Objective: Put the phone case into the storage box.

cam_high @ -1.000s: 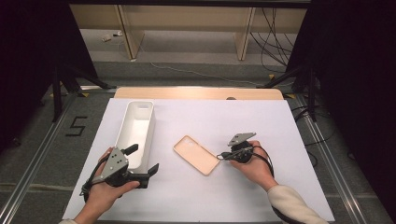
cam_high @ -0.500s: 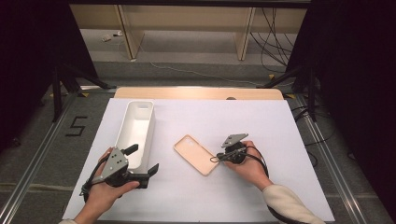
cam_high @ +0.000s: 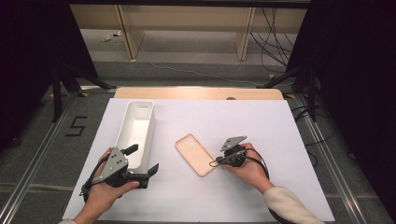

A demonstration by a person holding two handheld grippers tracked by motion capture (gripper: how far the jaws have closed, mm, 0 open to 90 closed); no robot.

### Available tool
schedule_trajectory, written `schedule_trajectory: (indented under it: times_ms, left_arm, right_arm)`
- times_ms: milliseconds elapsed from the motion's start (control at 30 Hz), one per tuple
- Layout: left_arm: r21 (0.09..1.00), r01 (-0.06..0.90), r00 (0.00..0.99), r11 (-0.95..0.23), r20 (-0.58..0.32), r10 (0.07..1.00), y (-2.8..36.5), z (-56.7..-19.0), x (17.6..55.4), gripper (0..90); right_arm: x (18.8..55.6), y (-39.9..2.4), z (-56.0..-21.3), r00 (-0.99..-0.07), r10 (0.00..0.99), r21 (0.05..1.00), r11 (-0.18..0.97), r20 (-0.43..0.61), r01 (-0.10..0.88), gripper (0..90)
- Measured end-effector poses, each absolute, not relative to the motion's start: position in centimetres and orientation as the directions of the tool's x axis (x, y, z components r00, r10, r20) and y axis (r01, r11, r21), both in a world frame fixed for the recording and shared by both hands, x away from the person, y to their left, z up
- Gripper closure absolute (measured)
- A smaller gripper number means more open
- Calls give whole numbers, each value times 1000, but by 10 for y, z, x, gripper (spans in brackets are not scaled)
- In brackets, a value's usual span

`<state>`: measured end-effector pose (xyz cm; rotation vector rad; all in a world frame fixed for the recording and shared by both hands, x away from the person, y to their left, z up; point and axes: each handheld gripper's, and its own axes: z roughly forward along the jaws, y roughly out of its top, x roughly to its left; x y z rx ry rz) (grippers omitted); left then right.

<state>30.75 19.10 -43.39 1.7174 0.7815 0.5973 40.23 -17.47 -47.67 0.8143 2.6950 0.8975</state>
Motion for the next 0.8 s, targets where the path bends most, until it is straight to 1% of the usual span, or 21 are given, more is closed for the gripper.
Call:
schedule_trajectory:
  times_ms: [33, 67, 433, 467, 500, 567, 800]
  left_arm:
    - [963, 201, 655, -180, 4, 756, 191, -434, 308, 41]
    - [963, 201, 655, -180, 5, 756, 191, -434, 308, 41]
    - [963, 201, 655, -179, 4, 756, 191, -434, 308, 41]
    - [963, 202, 655, -179, 3, 755, 191, -434, 307, 41]
    - [963, 201, 656, -180, 4, 755, 191, -434, 307, 41]
    - [963, 201, 656, -179, 4, 755, 191, -434, 307, 41]
    - [963, 201, 655, -180, 4, 755, 191, -434, 307, 42]
  right_arm:
    - [401, -174, -477, -833, 553, 598, 669, -1, 442, 900]
    - [402, -174, -478, -844, 536, 606, 678, -21, 416, 900]
    - [393, -164, -477, -860, 510, 595, 695, -14, 402, 900]
    - [392, -162, -476, -854, 520, 586, 688, 14, 428, 900]
    - [392, -162, -476, -854, 520, 586, 688, 14, 428, 900]
    - [393, -162, -477, -864, 504, 595, 698, -13, 398, 900]
    - [391, -160, -477, -865, 502, 598, 695, -6, 400, 900]
